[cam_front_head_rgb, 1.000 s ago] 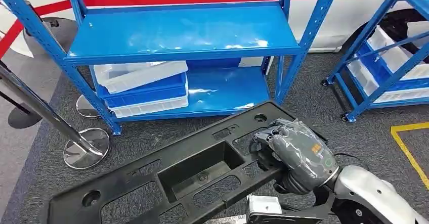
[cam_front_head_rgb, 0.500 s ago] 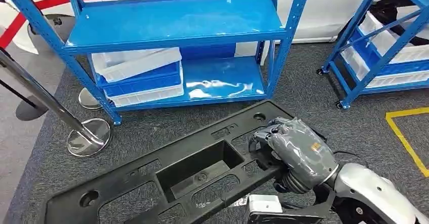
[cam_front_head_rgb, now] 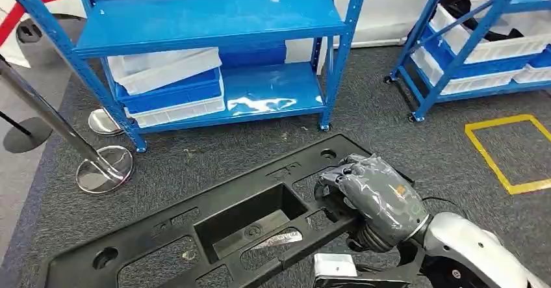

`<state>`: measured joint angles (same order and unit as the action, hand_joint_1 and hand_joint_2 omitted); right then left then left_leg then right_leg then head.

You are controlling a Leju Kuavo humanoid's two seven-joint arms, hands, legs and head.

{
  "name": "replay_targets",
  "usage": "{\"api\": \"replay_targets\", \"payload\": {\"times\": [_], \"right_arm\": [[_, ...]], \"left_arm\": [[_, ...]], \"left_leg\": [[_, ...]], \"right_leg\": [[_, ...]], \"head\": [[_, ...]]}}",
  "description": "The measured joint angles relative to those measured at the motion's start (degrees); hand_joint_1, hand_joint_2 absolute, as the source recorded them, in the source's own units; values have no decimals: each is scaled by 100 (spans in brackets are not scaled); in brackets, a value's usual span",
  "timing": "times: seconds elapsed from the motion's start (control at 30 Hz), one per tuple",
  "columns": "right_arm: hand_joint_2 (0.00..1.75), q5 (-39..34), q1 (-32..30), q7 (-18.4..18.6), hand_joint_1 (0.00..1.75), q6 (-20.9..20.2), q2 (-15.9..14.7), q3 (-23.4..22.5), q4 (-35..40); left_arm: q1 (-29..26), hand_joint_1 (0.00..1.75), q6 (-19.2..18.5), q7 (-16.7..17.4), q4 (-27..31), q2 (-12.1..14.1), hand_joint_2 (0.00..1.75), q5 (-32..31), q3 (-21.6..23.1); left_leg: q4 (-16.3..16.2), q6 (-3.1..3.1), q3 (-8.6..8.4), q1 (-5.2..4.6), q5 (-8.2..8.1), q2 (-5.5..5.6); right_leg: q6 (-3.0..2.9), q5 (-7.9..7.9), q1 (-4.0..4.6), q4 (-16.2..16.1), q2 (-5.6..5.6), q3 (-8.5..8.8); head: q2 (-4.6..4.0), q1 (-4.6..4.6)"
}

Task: Take the parts from the cabinet and place them on the table.

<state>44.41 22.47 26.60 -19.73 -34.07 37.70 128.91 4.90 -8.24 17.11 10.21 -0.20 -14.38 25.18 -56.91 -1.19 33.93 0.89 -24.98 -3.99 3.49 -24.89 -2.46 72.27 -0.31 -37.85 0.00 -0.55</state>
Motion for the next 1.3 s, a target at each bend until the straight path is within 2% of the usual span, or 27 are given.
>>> {"api": "replay_targets", "payload": {"times": [0.03, 0.07, 0.1, 0.2, 0.23, 0.3, 0.37, 0.4, 0.47, 0.53, 0.57, 0.6, 0.63, 0.7, 0.73, 0.77, 0.83, 0.9, 0.93, 1.0, 1.03, 1.07, 1.1, 1.13, 1.23, 1.27, 1.3], "right_arm": [[175, -2, 16, 0, 175, 2, 2, 13, -4], [175, -7, 52, 0, 175, 0, 15, 26, -11], [175, -15, 71, 0, 175, -5, 26, 42, -11], [175, -22, 84, 0, 175, -11, 55, 77, -24], [175, -24, 91, 0, 175, -13, 68, 101, -35], [175, -4, 105, 0, 175, -18, 153, 144, -61], [175, 44, 106, 0, 175, -18, 243, 192, -96], [175, 48, 106, 0, 175, -18, 282, 223, -114], [175, 72, 106, -2, 175, -15, 334, 273, -157], [175, 122, 108, -20, 175, -5, 372, 302, -177], [175, 153, 113, -37, 175, 4, 398, 317, -184], [175, 179, 122, -48, 175, 11, 417, 325, -197], [175, 221, 125, -70, 175, 11, 444, 339, -218], [175, 271, 124, -112, 175, 11, 479, 363, -251], [175, 308, 123, -138, 175, 11, 490, 389, -271], [175, 350, 111, -146, 175, 15, 529, 407, -286], [175, 514, 134, -179, 175, 17, 632, 446, -359], [175, 671, 133, -240, 175, 22, 784, 507, -480], [175, 717, 134, -260, 175, 22, 865, 540, -533], [175, 758, 137, -280, 175, 26, 955, 575, -599], [175, 765, 150, -280, 175, 26, 997, 581, -630], [175, 769, 173, -280, 175, 28, 1043, 590, -658], [175, 772, 197, -284, 175, 28, 1084, 605, -697], [175, 780, 201, -289, 175, 33, 1132, 612, -710], [175, 859, 206, -291, 175, 33, 1161, 619, -761], [175, 883, 205, -288, 175, 28, 1195, 619, -771], [175, 896, 218, -289, 175, 28, 1211, 619, -778]], "left_arm": [[4, 0, 0, 0, 0, 0, 175, 4, 0], [3, 0, 2, 2, 0, 22, 175, 7, 0], [1, 0, 2, 2, 0, -2, 175, 13, 0], [3, 0, 0, 2, 0, 0, 175, 22, 0], [-7, 0, -9, 2, 0, -4, 175, 31, 0], [-26, 0, -17, 2, 0, -11, 175, 55, 0], [-40, 0, -24, 18, -2, -7, 175, 55, 0], [-43, 0, -24, 20, 0, -4, 175, 55, -2], [-32, 0, -26, 26, 0, -4, 175, 61, -2], [-9, 0, -48, 31, 0, -4, 175, 79, -2], [5, 0, -87, -6, 0, 13, 175, 127, -5], [2, 0, -146, -95, 0, 7, 175, 187, -11], [-11, 0, -164, -149, 0, 2, 175, 221, -29], [12, 0, -175, -170, 0, -20, 175, 256, -48], [8, 0, -179, -179, 0, -78, 175, 265, -50], [17, 0, -179, -186, 0, -72, 175, 276, -57], [-6, 0, -179, -201, 0, -72, 175, 319, -79], [-35, 0, -177, -214, 0, -72, 175, 352, -114], [-41, 0, -177, -214, 0, -74, 175, 361, -131], [-38, 0, -177, -221, 0, -96, 175, 363, -144], [-36, 0, -177, -221, 0, -101, 175, 363, -149], [-34, 0, -177, -221, 0, -98, 175, 363, -153], [-40, 0, -171, -219, 0, -90, 175, 359, -164], [-38, 0, -170, -219, 0, -92, 175, 354, -168], [-26, 0, -170, -195, 0, -94, 175, 317, -175], [-25, 0, -170, -188, 0, -98, 175, 304, -175], [-29, 0, -170, -184, 0, -101, 175, 291, -175]], "left_leg": [[-91, 35, 95, 18, 19, -42], [-162, 88, 174, -3, 23, -75], [-205, 138, 189, 7, 48, -129], [-124, 244, 222, 17, 231, -276], [-149, 295, 265, 53, 165, -176], [-613, 317, 432, 48, -520, 222], [-1409, 295, 586, 33, -1086, 347], [-1680, 276, 602, 22, -1148, 353], [-1605, 194, 344, -17, -835, 370], [-843, 66, -278, -63, -518, 541], [-376, -15, -627, -89, -626, 816], [54, -40, -876, -92, -766, 861], [44, -1, -826, -114, -768, 820], [83, -25, -825, -137, -711, 704], [171, -54, -799, -43, -600, 606], [193, -59, -786, -54, -532, 524], [209, -112, -686, -63, -436, 371], [179, -95, -576, -66, -372, 212], [151, -75, -517, -62, -346, 139], [75, -40, -416, -35, -328, -1], [18, -10, -381, -13, -343, -64], [-53, 42, -360, -10, -371, -110], [-95, 101, -308, -52, -389, -149], [-131, 139, -310, -56, -391, -195], [-129, 221, -324, -38, -376, -330], [-186, 262, -296, -8, -466, -190], [-406, 271, -204, -1, -669, 72]], "right_leg": [[46, 0, -34, -433, -122, 366], [103, -320, -8, -934, -357, 717], [-15, -487, 81, -1282, -347, 873], [-247, -387, 101, -1337, -203, 716], [-331, -304, 73, -1356, -162, 650], [-426, -168, 86, -1351, -75, 503], [-475, -39, 130, -1344, 44, 339], [-477, 25, 147, -1333, 112, 249], [-469, 166, 171, -1311, 251, 47], [-452, 301, 183, -1304, 388, -108], [-440, 338, 164, -1302, 424, -146], [-403, 390, 203, -1301, 497, -184], [-360, 470, 187, -1340, 541, -178], [-290, 583, 168, -1412, 662, -173], [-252, 661, 194, -1448, 741, -194], [-257, 523, 201, -1358, 521, -271], [-226, -119, 181, -605, 175, -537], [-173, -537, 141, 183, 85, -743], [-148, -568, 114, 297, 62, -707], [-101, -340, 59, -236, -6, -208], [-75, -172, 43, -777, -115, 181], [-54, -200, 46, -1184, -338, 419], [-107, -267, 148, -1218, -452, 431], [-214, -234, 117, -1201, -337, 385], [-335, -189, 133, -1204, -188, 321], [-385, -158, 115, -1226, -138, 322], [-430, -129, 117, -1237, -89, 298]], "head": [[0, 0], [0, -15], [0, -15], [0, -2], [0, -13], [0, 11], [0, 13], [0, 15], [0, 17], [0, 18], [0, 11], [0, 15], [0, 11], [0, 39], [0, 30], [0, 20], [0, -70], [0, -70], [0, -63], [0, -61], [0, -68], [0, -68], [0, -92], [0, -59], [0, -53], [0, -46], [0, -42]]}}
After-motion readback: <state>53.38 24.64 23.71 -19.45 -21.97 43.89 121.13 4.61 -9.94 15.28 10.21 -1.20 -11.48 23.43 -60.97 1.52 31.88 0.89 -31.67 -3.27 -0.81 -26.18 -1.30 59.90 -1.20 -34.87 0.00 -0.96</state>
